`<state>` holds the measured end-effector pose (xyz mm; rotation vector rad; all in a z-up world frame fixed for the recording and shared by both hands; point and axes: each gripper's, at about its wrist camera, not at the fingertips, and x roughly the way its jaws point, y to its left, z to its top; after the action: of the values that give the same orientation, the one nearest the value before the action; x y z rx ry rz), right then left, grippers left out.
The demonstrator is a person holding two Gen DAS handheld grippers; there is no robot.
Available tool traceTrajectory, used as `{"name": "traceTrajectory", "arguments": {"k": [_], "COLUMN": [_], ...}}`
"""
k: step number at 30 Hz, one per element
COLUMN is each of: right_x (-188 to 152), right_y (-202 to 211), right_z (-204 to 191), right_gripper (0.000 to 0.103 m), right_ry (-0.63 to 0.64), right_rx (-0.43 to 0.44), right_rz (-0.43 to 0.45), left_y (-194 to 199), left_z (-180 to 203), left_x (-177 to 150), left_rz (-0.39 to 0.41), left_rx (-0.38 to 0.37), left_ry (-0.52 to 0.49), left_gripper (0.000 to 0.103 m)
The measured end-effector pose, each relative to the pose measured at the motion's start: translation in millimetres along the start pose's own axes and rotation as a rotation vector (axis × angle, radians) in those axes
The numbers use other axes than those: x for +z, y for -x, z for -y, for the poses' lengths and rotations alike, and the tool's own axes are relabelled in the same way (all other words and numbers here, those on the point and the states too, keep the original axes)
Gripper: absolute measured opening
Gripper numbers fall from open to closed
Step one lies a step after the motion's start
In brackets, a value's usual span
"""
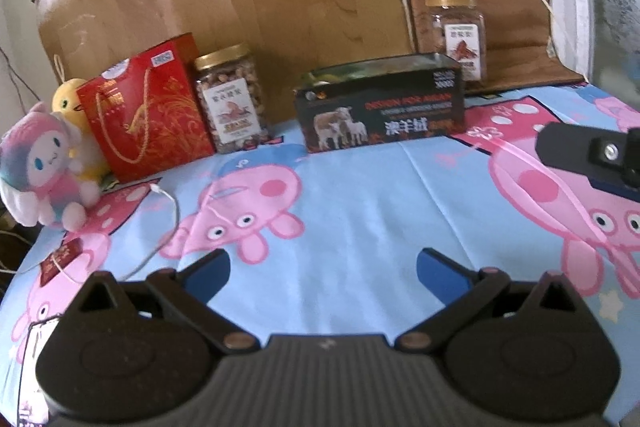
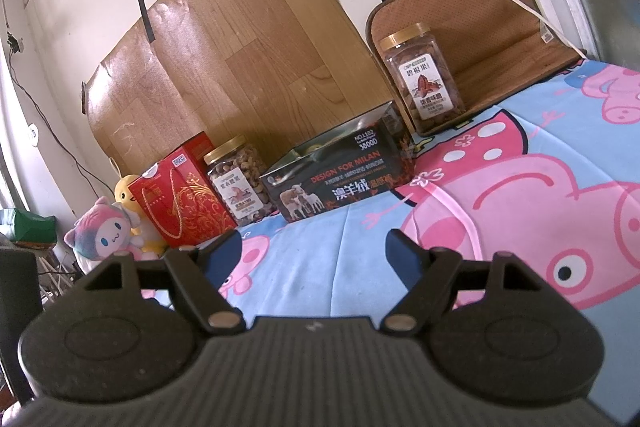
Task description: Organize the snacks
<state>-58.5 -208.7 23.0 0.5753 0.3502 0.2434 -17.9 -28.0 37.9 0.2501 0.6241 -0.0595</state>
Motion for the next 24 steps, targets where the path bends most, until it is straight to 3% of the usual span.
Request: {"name": "traceTrajectory", "arguments": {"k": [24], "right_x": [-1.3], "right_y": [-0.5], "right_z": [1.8], "right_gripper": [0.081], "right_ry": [-0.006], "right_rx": [-0.001], "right_rz": [0.001], "left_y": [-0.7], "left_z": [-0.6], "left_x": [-1.0], "left_rz": [-0.009], "left_rx": [-0.014], "left_ry": [0.014], "left_gripper": [0.103]}}
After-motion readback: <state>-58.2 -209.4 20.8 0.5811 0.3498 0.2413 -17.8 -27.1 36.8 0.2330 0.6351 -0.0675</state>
